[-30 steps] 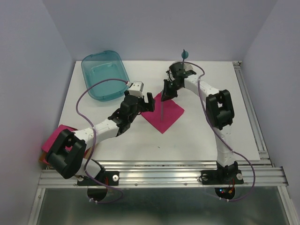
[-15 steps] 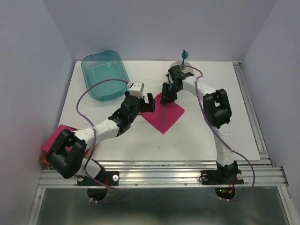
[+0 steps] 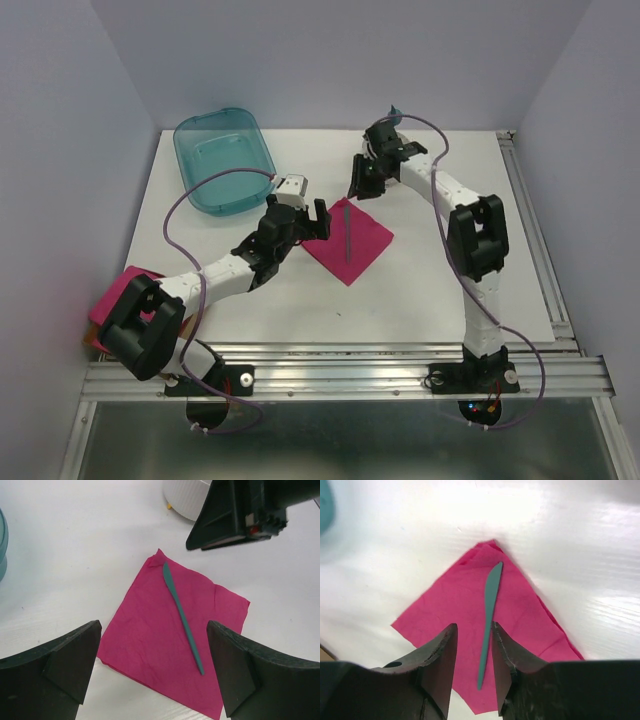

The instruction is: Place the utensils on the paper napkin and roll it up

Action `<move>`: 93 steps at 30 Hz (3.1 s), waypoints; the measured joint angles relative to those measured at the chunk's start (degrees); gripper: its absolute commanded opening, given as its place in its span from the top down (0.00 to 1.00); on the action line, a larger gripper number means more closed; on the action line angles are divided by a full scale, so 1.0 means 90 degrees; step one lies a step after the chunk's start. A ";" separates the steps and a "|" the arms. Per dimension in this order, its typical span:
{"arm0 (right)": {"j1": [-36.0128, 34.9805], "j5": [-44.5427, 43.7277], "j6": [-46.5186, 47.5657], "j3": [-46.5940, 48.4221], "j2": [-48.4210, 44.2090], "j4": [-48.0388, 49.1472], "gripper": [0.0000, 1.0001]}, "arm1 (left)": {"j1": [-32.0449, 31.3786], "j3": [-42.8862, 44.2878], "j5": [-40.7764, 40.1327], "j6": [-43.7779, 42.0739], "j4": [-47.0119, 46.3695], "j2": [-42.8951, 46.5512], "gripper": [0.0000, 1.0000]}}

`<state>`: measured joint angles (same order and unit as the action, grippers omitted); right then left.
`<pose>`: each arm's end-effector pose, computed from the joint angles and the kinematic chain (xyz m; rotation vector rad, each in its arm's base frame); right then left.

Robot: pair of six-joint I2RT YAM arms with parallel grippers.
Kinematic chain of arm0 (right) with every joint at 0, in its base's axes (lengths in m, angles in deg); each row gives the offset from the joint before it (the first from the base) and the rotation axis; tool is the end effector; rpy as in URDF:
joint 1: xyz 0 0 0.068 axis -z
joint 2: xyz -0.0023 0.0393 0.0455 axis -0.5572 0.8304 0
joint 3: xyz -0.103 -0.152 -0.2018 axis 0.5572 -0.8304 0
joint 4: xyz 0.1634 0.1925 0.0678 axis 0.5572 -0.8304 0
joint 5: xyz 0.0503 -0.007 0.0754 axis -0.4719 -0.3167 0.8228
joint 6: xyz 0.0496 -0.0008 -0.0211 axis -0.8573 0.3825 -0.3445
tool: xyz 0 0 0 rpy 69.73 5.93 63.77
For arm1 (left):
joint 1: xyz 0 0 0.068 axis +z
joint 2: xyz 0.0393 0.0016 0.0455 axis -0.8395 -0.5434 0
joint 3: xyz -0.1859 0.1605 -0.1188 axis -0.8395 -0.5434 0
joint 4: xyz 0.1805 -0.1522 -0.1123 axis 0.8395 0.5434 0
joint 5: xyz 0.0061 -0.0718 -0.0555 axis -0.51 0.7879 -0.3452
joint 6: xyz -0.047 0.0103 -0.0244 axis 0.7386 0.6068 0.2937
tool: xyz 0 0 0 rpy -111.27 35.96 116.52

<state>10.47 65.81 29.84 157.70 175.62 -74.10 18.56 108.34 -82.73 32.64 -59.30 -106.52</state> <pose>0.4418 0.1999 0.2260 -0.0506 2.6529 0.5967 0.2469 -0.1880 0.2518 0.2011 1.7379 -0.5361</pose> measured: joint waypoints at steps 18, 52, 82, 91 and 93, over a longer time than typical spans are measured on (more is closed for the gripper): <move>0.0882 -0.1766 0.0517 0.0656 -0.0600 0.1537 0.58 | 0.0000 0.0000 0.0000 -0.0002 0.0002 0.0000 0.02; 0.0855 -0.3113 0.1202 0.1717 0.0984 0.2674 0.62 | 0.0000 0.0102 0.0000 -0.0046 0.0085 -0.0083 0.02; 0.0855 -0.3041 0.1581 0.1435 0.1200 0.4087 0.99 | 0.0000 0.0228 0.0002 -0.0095 0.0100 -0.0316 0.04; 0.0855 -0.2956 0.1693 0.0568 0.0573 0.4612 0.99 | 0.0000 0.0253 0.0005 -0.0097 0.0100 -0.0325 0.04; 0.0855 -0.2958 0.1736 0.0503 0.0357 0.4692 0.99 | 0.0000 0.0253 0.0005 -0.0097 0.0100 -0.0325 0.04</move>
<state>18.16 39.19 45.47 162.22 178.83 -31.87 18.56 110.61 -82.68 31.77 -58.40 -109.44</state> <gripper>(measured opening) 0.075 0.967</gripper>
